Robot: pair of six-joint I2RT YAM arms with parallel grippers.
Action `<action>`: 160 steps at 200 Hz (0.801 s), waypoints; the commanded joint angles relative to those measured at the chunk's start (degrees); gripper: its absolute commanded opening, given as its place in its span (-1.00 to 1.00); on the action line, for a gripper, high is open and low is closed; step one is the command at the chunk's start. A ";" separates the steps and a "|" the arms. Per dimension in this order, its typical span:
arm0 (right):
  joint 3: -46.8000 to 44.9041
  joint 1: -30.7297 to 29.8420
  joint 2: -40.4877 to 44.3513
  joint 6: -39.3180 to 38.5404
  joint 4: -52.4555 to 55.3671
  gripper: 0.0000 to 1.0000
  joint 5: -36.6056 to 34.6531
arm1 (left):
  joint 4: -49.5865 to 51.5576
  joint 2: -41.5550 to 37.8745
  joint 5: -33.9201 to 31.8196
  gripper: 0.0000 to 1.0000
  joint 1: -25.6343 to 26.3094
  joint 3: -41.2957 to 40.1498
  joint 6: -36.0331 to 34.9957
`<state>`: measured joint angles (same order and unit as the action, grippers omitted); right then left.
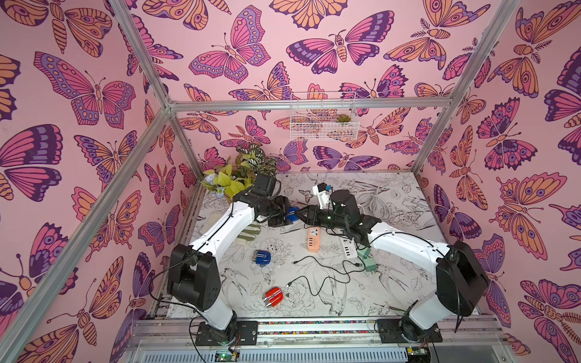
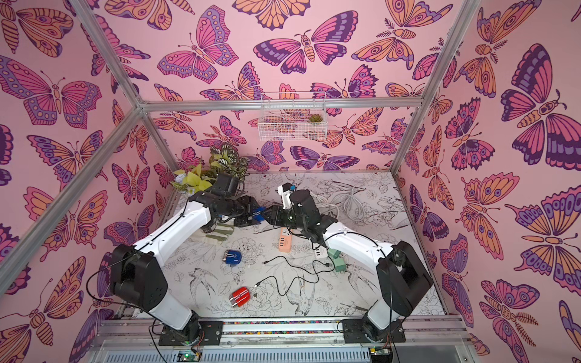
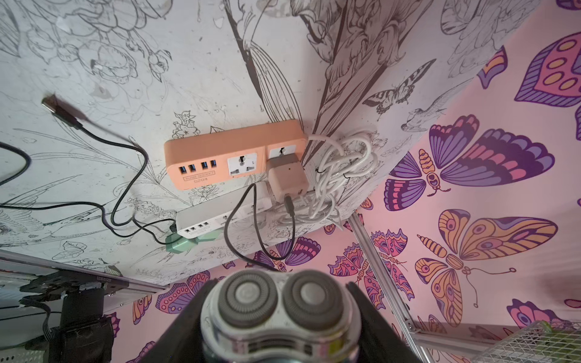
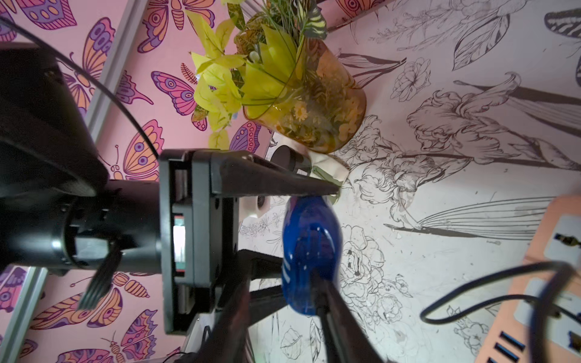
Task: Charge the electric shaver
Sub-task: Insert the charging cable into the electric shaver.
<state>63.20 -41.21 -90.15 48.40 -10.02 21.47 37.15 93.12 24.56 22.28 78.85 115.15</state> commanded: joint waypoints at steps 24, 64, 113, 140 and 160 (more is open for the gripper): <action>-2.27 1.11 6.34 6.39 3.43 0.18 1.93 | -2.50 -3.09 0.66 -1.00 1.38 -2.14 1.77; -5.34 3.89 9.71 8.75 6.51 0.16 2.53 | -2.38 -2.68 -0.96 -1.00 1.01 -1.72 1.47; -5.34 4.62 13.19 8.63 8.29 0.14 2.90 | 0.23 -2.34 -3.95 -1.00 0.92 -1.13 -0.41; -3.21 4.88 16.55 5.20 13.42 0.12 0.71 | 3.95 -1.89 -10.00 -1.00 0.47 -1.33 -3.38; -2.82 5.44 19.13 3.24 16.40 0.10 -1.09 | 6.33 -1.70 -16.18 -1.00 -0.45 -2.57 -5.09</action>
<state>58.15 -36.62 -74.35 55.13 1.56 22.94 38.79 91.66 16.95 23.20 77.73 113.45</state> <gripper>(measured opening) 0.555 0.601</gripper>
